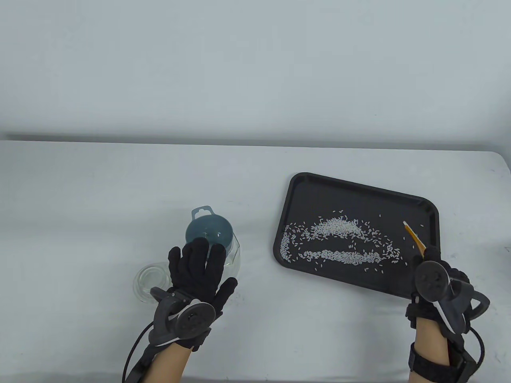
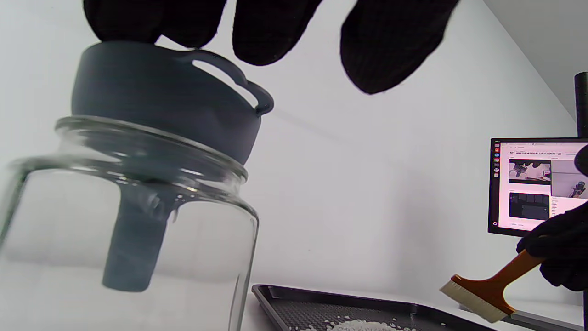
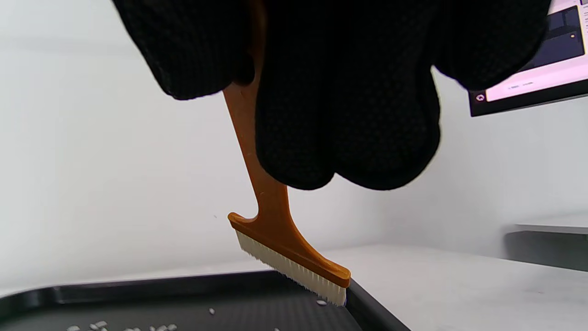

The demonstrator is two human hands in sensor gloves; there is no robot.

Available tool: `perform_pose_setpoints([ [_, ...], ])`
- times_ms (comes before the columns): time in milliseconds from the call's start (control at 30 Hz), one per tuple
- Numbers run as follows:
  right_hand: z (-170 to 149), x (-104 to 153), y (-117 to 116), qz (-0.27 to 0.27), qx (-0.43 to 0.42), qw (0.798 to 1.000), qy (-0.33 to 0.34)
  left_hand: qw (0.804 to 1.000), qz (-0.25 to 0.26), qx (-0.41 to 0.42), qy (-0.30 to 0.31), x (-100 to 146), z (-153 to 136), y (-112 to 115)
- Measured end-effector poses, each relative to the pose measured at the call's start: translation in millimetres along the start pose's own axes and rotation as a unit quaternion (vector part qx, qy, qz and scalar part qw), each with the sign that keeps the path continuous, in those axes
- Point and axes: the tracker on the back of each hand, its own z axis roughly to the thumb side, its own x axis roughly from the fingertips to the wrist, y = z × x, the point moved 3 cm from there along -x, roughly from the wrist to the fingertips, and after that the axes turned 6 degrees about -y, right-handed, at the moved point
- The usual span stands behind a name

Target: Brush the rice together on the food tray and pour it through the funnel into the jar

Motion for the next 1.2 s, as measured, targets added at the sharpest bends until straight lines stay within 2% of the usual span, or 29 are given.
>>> perform_pose_setpoints([
  [133,1.0,-6.6,-23.0,0.048,0.076,0.996,-0.004,1.000,0.001,0.001,0.000,0.0,-0.2,-0.1],
  [233,13.7,-5.2,-33.3,0.073,0.061,0.995,0.025,1.000,0.001,0.003,0.000,0.2,-0.5,-0.3],
  [367,47.1,5.9,-29.9,0.046,0.055,0.992,0.106,1.000,0.002,0.004,-0.002,0.3,-2.0,-0.8],
  [467,76.0,19.3,-18.1,0.015,0.016,0.982,0.187,1.000,0.002,0.003,-0.003,0.4,-2.1,-0.9],
  [533,83.3,21.0,-6.7,0.003,0.003,0.980,0.200,1.000,0.002,0.003,-0.003,0.4,-2.1,-1.0],
  [667,66.2,1.9,10.4,-0.032,-0.026,0.988,0.146,1.000,0.003,0.007,-0.004,0.2,-3.2,-1.6],
  [767,44.2,-21.3,4.8,-0.043,-0.020,0.995,0.092,1.000,0.005,0.010,-0.006,0.0,-3.8,-3.0],
  [867,20.5,-44.9,-18.8,-0.024,0.028,0.998,0.047,1.000,0.008,0.011,-0.007,0.5,-3.7,-4.0],
  [967,-1.2,-60.6,-46.3,0.005,0.034,0.999,0.007,1.000,0.010,0.012,-0.007,0.5,-3.9,-4.3],
  [1067,-5.6,-65.0,-65.3,0.036,0.027,0.999,0.013,1.000,0.009,0.013,-0.007,0.3,-4.0,-4.0],
  [1200,8.9,-61.4,-80.8,0.063,0.087,0.993,0.051,1.000,0.006,0.012,-0.007,-0.1,-4.1,-3.3],
])
